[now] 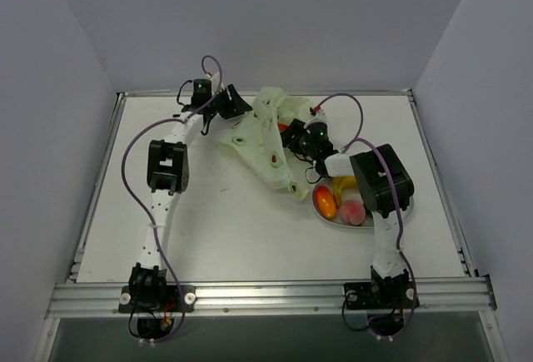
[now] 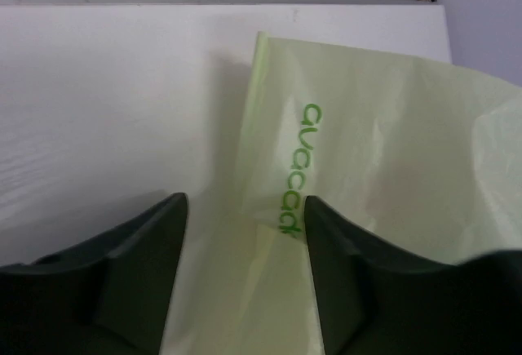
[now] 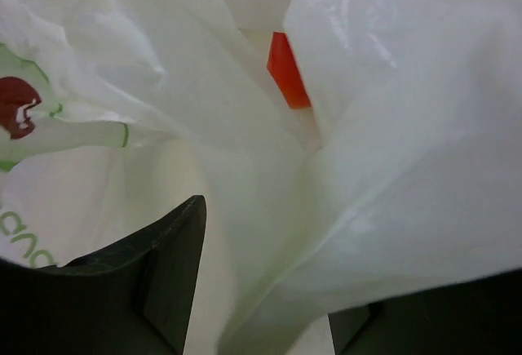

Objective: Take the fake fruits out of the plastic bag

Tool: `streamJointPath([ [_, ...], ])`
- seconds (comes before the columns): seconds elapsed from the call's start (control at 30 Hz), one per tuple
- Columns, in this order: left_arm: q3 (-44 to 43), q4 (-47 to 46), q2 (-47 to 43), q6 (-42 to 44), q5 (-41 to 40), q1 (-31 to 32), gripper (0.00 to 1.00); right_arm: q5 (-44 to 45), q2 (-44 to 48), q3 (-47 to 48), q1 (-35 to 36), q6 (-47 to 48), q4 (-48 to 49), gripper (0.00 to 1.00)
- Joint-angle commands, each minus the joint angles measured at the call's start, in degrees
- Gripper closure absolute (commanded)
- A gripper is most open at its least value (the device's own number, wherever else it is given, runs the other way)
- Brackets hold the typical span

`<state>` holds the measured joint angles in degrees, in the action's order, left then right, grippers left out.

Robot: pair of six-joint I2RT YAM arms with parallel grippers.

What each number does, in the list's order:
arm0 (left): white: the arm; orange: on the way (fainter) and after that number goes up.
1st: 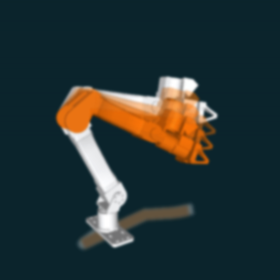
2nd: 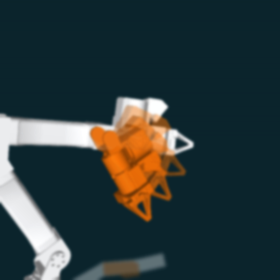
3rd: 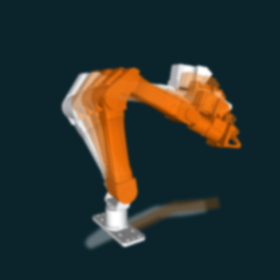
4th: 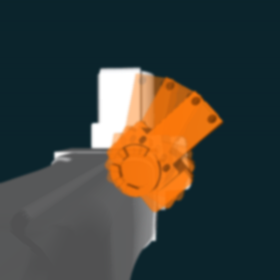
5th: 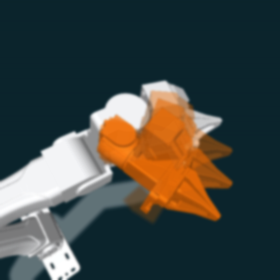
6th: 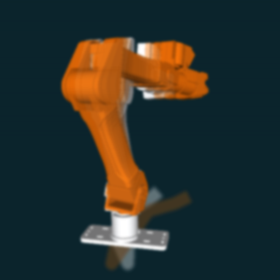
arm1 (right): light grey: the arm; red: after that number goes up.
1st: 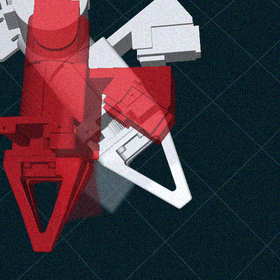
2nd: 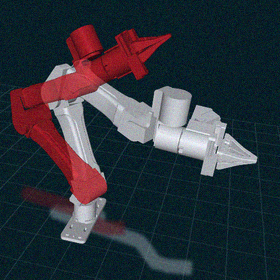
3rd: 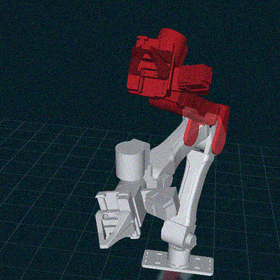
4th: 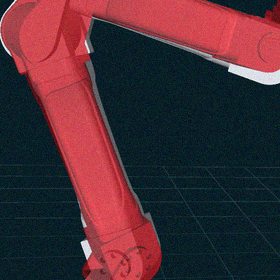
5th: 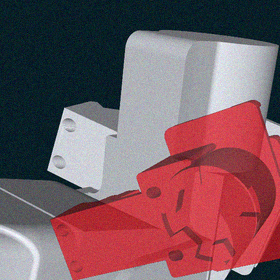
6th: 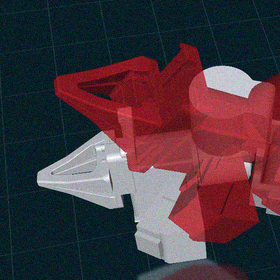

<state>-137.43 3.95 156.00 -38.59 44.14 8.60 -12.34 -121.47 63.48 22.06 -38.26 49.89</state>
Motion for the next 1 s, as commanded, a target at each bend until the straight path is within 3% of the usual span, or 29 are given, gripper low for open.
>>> streamJointPath([
  [0.0, 4.07, -11.21, -3.95, -6.75, 5.08, 0.54, 0.58, -1.2, 4.75, -0.9, -0.09, 1.52, 1.35, 0.49],
  [0.03, 5.66, -13.59, -5.87, -8.07, 6.12, 0.54, 0.88, -0.76, 5.01, -1.43, 0.0, 1.52, 1.44, 0.49],
  [0.1, 13.01, -23.82, -8.86, -13.25, 7.62, 0.71, 0.97, 0.29, 6.24, -2.66, 0.26, 1.44, 1.53, 0.47],
  [0.2, 21.21, -31.43, -15.36, -15.81, 8.51, 0.72, 0.98, 1.35, 7.82, -4.59, 1.57, 1.0, 1.0, 0.45],
  [0.33, 33.41, -34.7, -24.41, -14.94, 8.16, 0.02, 0.98, 4.42, 11.42, -9.33, 7.54, 1.43, 1.53, 0.45],
  [0.53, 41.17, -38.84, -36.89, -18.19, 7.62, -2.44, 0.97, 6.02, 16.44, -17.69, 14.39, -3.49, 8.55, 0.48],
  [0.67, 54.84, -35.59, -45.86, -12.24, 5.35, -2.45, 0.98, 9.16, 20.29, -20.76, 17.13, -3.4, 8.03, 0.47],
  [0.8, 62.08, -35.67, -50.88, -12.12, 4.64, -2.98, 0.98, 17.95, 25.22, -25.94, 16.44, -3.23, 7.42, 0.32],
  [0.97, 61.32, -26.04, -50.89, -6.96, 4.38, -2.45, 0.98, 19.54, 21.98, -21.39, 13.71, -2.61, 2.41, 0.29],
])
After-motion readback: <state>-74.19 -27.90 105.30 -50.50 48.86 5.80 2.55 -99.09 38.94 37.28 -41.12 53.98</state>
